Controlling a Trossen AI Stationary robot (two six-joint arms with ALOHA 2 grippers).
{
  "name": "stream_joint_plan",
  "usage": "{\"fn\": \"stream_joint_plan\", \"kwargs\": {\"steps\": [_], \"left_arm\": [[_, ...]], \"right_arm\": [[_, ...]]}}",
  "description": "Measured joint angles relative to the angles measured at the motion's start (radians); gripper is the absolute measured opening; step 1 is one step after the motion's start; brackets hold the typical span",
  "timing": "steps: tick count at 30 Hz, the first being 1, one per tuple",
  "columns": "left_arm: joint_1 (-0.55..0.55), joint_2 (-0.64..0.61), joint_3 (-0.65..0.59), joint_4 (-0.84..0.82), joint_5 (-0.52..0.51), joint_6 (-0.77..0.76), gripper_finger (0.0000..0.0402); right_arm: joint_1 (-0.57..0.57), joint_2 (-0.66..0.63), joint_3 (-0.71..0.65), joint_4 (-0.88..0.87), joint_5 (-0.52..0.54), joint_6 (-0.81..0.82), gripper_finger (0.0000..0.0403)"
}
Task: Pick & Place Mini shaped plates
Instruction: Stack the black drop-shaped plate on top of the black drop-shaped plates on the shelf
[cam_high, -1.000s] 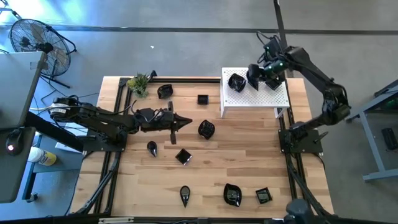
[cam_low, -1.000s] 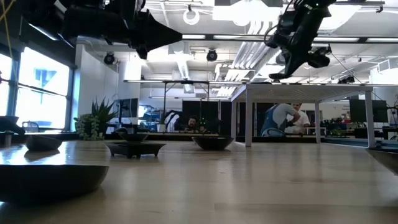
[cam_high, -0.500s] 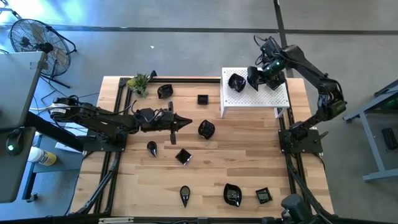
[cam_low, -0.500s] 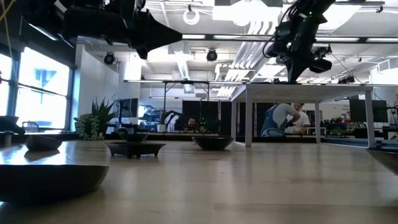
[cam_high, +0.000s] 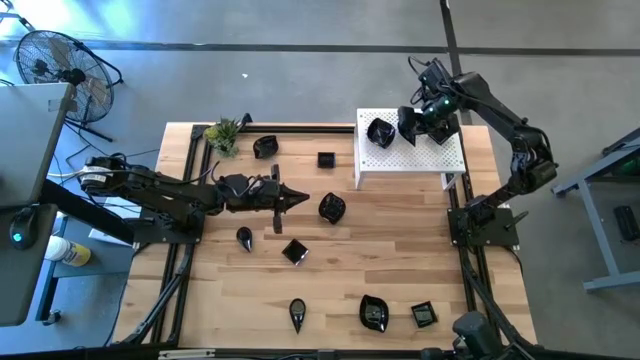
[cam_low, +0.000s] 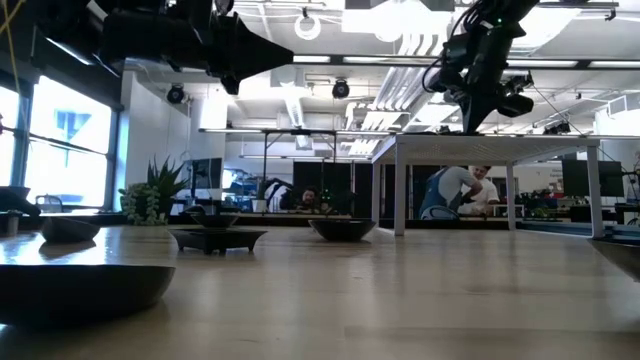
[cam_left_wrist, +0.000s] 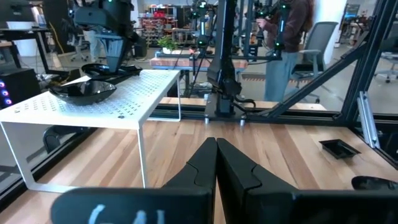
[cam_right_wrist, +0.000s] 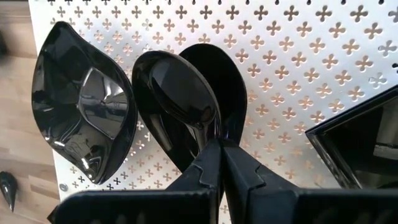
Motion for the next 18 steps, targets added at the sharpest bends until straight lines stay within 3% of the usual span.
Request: {"fn": "stream_joint_plan", "kwargs": {"steps": [4, 13, 18], "left_arm": [[0.000, 0.000, 0.000, 0.000, 0.000, 0.000, 0.0003], [0.000, 0.000, 0.000, 0.000, 0.013, 0.000, 0.0003], [0.000, 0.000, 0.000, 0.000, 0.014, 0.000, 0.0003]], "right_arm": [[0.000, 0.000, 0.000, 0.000, 0.000, 0.000, 0.0008], [0.000, 0.000, 0.007, -0.001, 0.000, -0.001, 0.0099], [0.000, 0.000, 0.087, -0.023, 0.029, -0.031, 0.0122]]}}
